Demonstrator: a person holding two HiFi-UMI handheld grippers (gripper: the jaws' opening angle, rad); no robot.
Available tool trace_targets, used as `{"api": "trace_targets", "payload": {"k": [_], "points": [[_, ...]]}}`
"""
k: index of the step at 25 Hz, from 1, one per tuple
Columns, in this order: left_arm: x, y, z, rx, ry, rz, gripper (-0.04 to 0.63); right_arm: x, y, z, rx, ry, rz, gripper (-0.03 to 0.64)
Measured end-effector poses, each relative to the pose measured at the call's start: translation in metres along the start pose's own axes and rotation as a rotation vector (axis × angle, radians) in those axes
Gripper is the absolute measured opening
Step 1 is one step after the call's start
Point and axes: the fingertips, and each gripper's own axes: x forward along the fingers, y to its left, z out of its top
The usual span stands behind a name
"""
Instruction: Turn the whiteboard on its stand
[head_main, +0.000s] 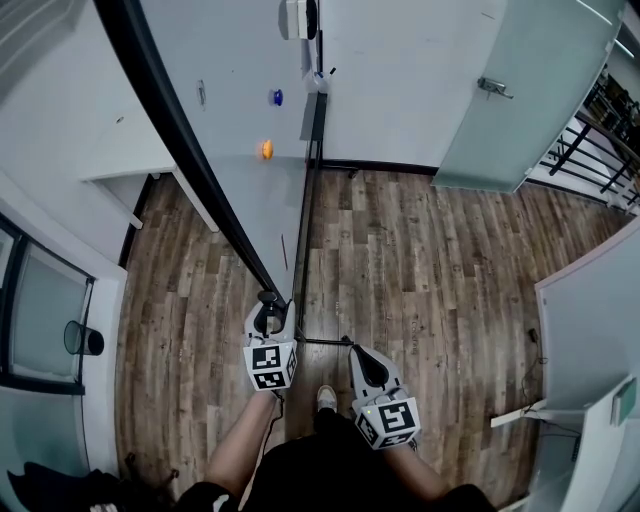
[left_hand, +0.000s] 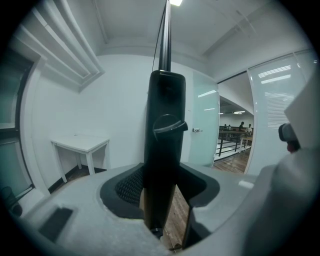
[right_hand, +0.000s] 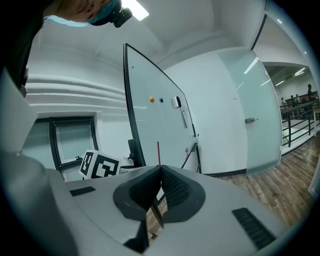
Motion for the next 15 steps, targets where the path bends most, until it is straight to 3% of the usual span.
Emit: {"api": "trace_targets", "payload": {"k": [15], "points": [[-0.035, -0.003, -0.011, -0.004, 0.012, -0.02, 0.207, -0.031, 0.027, -0.011, -0.008, -0.009, -0.04, 0.011]]}}
